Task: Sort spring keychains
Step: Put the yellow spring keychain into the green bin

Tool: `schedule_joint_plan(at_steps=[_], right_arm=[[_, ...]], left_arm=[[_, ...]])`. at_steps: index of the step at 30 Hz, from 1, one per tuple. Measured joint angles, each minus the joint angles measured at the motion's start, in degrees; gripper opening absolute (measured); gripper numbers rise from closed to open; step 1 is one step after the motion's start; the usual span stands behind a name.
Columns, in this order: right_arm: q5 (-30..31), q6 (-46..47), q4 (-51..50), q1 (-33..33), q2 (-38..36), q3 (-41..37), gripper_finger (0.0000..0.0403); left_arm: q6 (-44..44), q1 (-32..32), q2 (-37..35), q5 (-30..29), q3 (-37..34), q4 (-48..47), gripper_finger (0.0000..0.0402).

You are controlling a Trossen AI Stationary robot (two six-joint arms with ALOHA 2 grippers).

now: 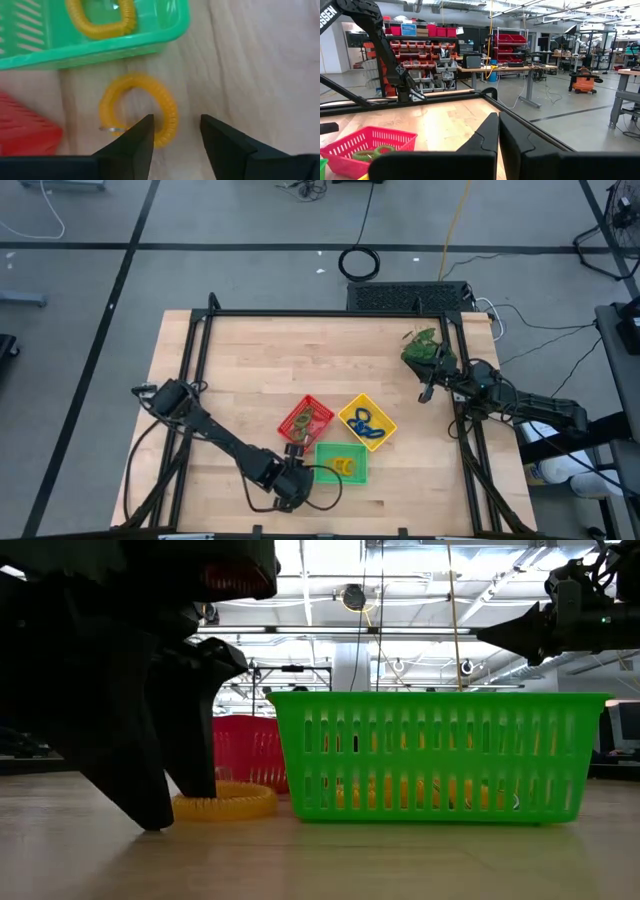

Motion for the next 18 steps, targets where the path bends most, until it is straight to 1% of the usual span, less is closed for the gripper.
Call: schedule_joint_plan(at_steps=[4, 8, 12, 16, 18], right_arm=[[0.0, 0.0, 0.0, 0.0, 0.0, 0.0, 0.0], [0.0, 0.0, 0.0, 0.0, 0.0, 0.0, 0.0], [0.0, 0.0, 0.0, 0.0, 0.0, 0.0, 0.0], [0.0, 0.0, 0.0, 0.0, 0.0, 0.0, 0.0], [0.0, 0.0, 0.0, 0.0, 0.0, 0.0, 0.0]], left_arm=[[-0.8, 0.8, 0.3, 3.4, 0.0, 0.6, 0.0158], [-2.6, 1.4, 0.3, 6.4, 0.0, 0.5, 0.0132], [-3.3, 1.7, 0.3, 8.6, 0.0, 0.4, 0.0086], [-2.8, 1.8, 0.3, 10.5, 0.0, 0.5, 0.0022], [-2.4, 1.6, -0.1, 11.6, 0.0, 0.7, 0.0014]])
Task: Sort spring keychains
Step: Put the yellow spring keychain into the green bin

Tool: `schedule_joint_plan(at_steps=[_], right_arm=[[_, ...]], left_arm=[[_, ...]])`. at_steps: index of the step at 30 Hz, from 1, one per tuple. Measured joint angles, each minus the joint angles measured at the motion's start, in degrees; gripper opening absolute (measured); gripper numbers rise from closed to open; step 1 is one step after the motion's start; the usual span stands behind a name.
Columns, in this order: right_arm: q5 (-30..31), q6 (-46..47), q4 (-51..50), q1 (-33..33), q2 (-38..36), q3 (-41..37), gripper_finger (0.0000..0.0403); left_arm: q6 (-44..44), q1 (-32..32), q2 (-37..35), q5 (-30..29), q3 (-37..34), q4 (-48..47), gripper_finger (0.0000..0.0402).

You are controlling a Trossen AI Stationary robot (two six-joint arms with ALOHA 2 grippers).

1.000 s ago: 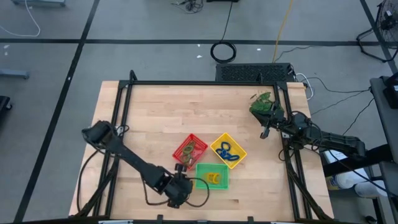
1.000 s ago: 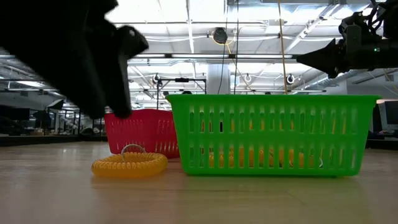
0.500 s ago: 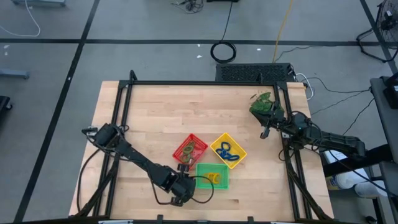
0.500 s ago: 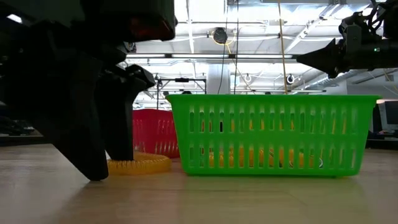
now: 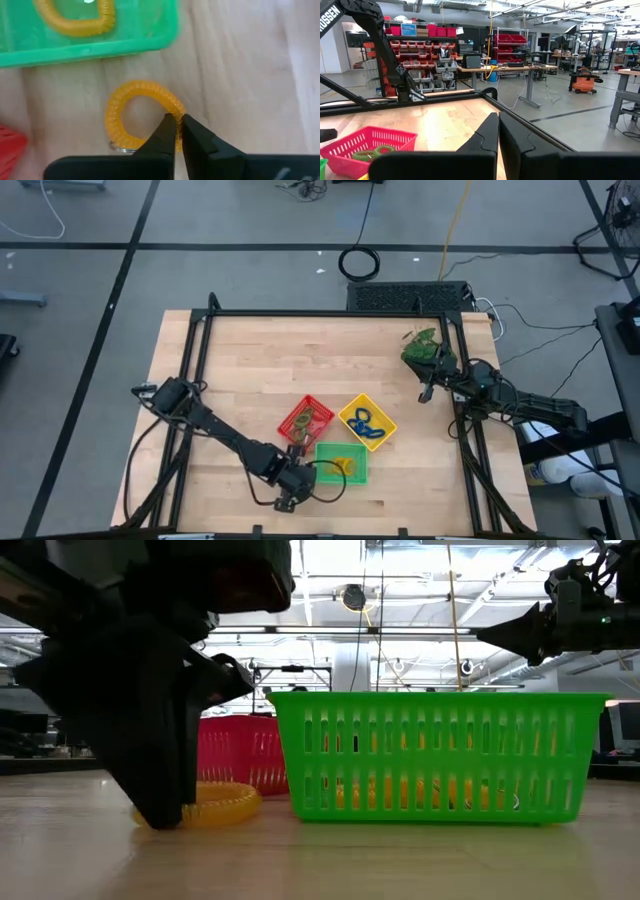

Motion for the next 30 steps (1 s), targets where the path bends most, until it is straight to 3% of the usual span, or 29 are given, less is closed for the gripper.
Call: schedule_joint_plan(at_steps=[7, 17, 23, 30], right_arm=[[0.0, 0.0, 0.0, 0.0, 0.0, 0.0, 0.0], [0.0, 0.0, 0.0, 0.0, 0.0, 0.0, 0.0], [0.0, 0.0, 0.0, 0.0, 0.0, 0.0, 0.0], [0.0, 0.0, 0.0, 0.0, 0.0, 0.0, 0.0]], left_arm=[[0.9, -2.9, -4.7, 1.3, -0.2, -0.7, 0.0008], [8.0, -5.4, -12.7, -7.3, -0.2, 7.1, 0.0006], [13.7, -3.2, -12.9, -13.4, -0.1, 18.8, 0.0016], [13.7, 1.4, -12.9, -12.2, -0.1, 21.3, 0.0012]])
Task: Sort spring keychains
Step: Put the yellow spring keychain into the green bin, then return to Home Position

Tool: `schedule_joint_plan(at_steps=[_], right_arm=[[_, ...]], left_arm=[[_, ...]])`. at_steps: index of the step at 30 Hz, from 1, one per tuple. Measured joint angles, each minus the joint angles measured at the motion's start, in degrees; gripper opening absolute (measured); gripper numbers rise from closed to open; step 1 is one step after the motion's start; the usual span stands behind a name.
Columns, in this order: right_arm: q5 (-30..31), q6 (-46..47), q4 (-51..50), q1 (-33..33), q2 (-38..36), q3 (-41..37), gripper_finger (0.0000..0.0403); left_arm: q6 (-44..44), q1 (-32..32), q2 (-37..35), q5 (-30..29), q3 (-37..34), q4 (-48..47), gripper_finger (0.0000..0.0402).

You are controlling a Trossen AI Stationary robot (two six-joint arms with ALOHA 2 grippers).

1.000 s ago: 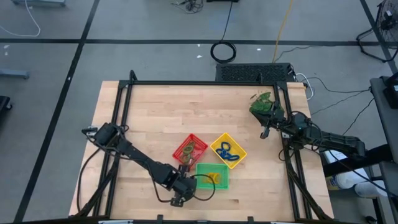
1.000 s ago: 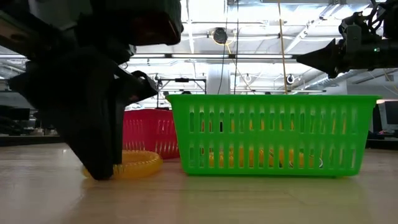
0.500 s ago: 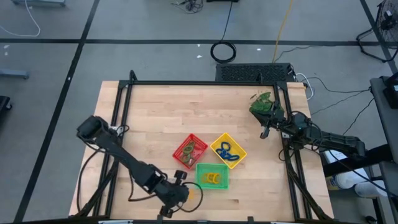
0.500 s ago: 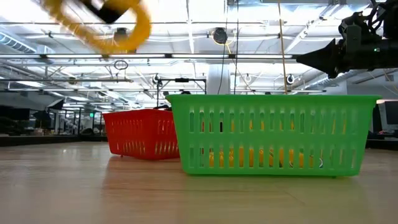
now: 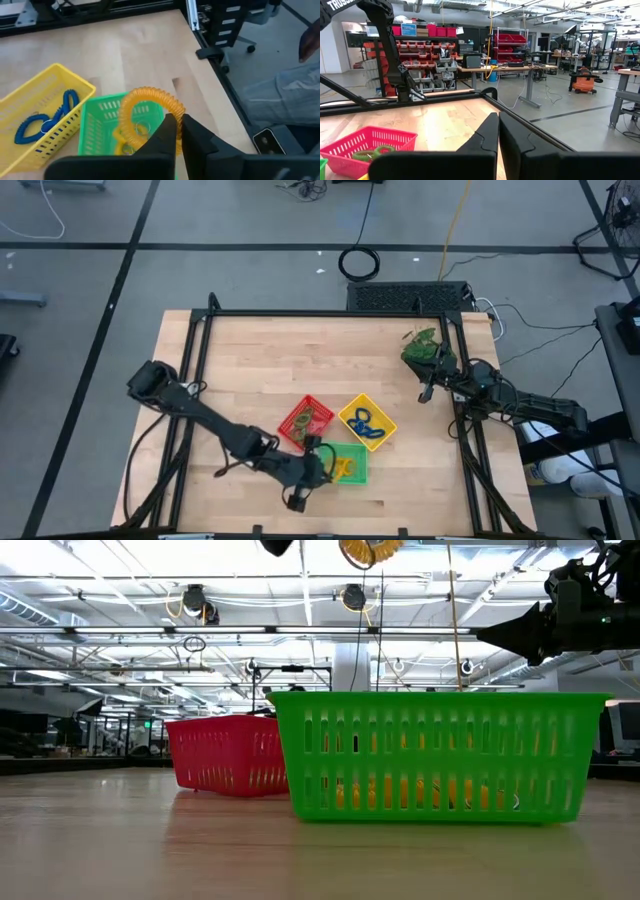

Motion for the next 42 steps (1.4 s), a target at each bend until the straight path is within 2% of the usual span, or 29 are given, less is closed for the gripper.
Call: schedule_joint_plan(at_steps=[4, 11, 18, 24, 42], right_arm=[[0.0, 0.0, 0.0, 0.0, 0.0, 0.0, 0.0], [0.0, 0.0, 0.0, 0.0, 0.0, 0.0, 0.0], [0.0, 0.0, 0.0, 0.0, 0.0, 0.0, 0.0], [0.0, 0.0, 0.0, 0.0, 0.0, 0.0, 0.0], [0.0, 0.0, 0.0, 0.0, 0.0, 0.0, 0.0]], left_arm=[[0.0, 1.6, 0.0, 1.6, 0.0, 0.0, 0.0021], [0.0, 3.4, 0.0, 2.1, 0.0, 0.0, 0.0009], [0.0, 4.4, 0.0, 2.2, 0.0, 0.0, 0.0048], [-1.6, 4.8, 0.0, 2.2, 0.0, 0.0, 0.0064], [-1.3, 4.8, 0.0, 2.0, 0.0, -0.1, 0.0067]])
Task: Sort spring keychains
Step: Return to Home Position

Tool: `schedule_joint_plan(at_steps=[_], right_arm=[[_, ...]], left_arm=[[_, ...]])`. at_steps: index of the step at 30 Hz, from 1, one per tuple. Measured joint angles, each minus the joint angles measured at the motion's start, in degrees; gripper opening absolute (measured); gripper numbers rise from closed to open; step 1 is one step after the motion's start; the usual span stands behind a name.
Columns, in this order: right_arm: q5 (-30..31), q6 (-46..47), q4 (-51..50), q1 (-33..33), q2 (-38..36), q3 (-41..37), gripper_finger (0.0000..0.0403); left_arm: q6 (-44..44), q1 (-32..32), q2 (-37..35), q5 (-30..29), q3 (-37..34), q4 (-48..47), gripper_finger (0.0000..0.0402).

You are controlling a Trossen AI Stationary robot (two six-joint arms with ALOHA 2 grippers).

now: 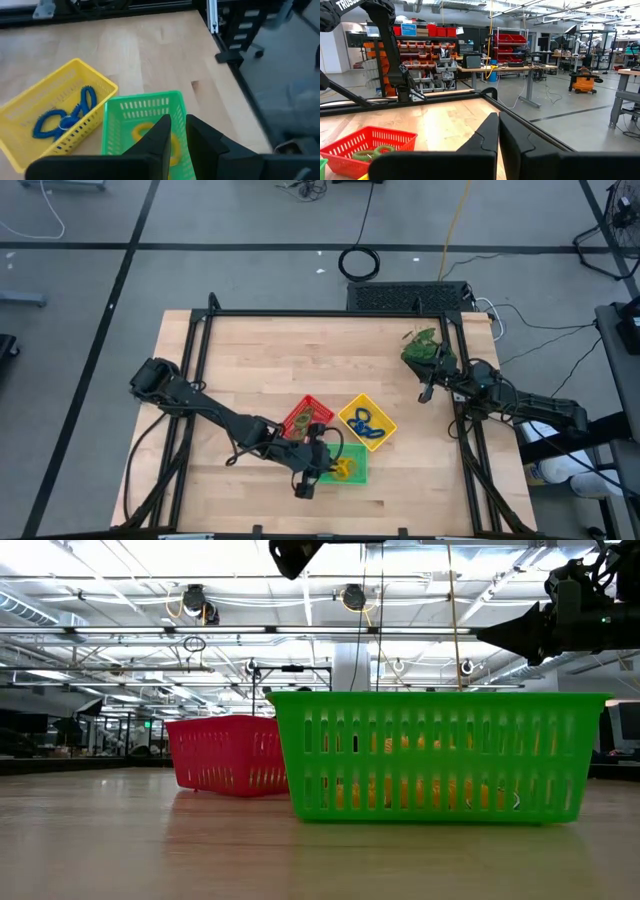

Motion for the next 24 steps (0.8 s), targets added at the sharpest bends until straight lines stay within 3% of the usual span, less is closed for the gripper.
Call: schedule_joint_plan(at_steps=[3, 7, 11, 13, 18, 24], right_arm=[[0.0, 0.0, 0.0, 0.0, 0.0, 0.0, 0.0], [0.0, 0.0, 0.0, 0.0, 0.0, 0.0, 0.0], [0.0, 0.0, 0.0, 0.0, 0.0, 0.0, 0.0], [0.0, 0.0, 0.0, 0.0, 0.0, 0.0, 0.0], [0.0, 0.0, 0.1, 0.0, 0.0, 0.0, 0.0], [0.0, 0.0, 0.0, 0.0, 0.0, 0.0, 0.0]], left_arm=[[2.3, 0.2, 0.0, 0.1, 0.1, -3.2, 0.0067], [-4.7, 0.6, -2.0, 0.5, 0.0, -13.4, 0.0067], [-1.6, -0.1, -8.9, -7.9, -4.3, -14.1, 0.0067], [2.4, -0.2, -13.0, -8.2, -9.9, -6.6, 0.0067], [6.2, 3.4, -28.6, 3.8, -29.3, 14.1, 0.0067], [1.5, 9.9, -52.0, 3.9, -51.0, 22.6, 0.0067]])
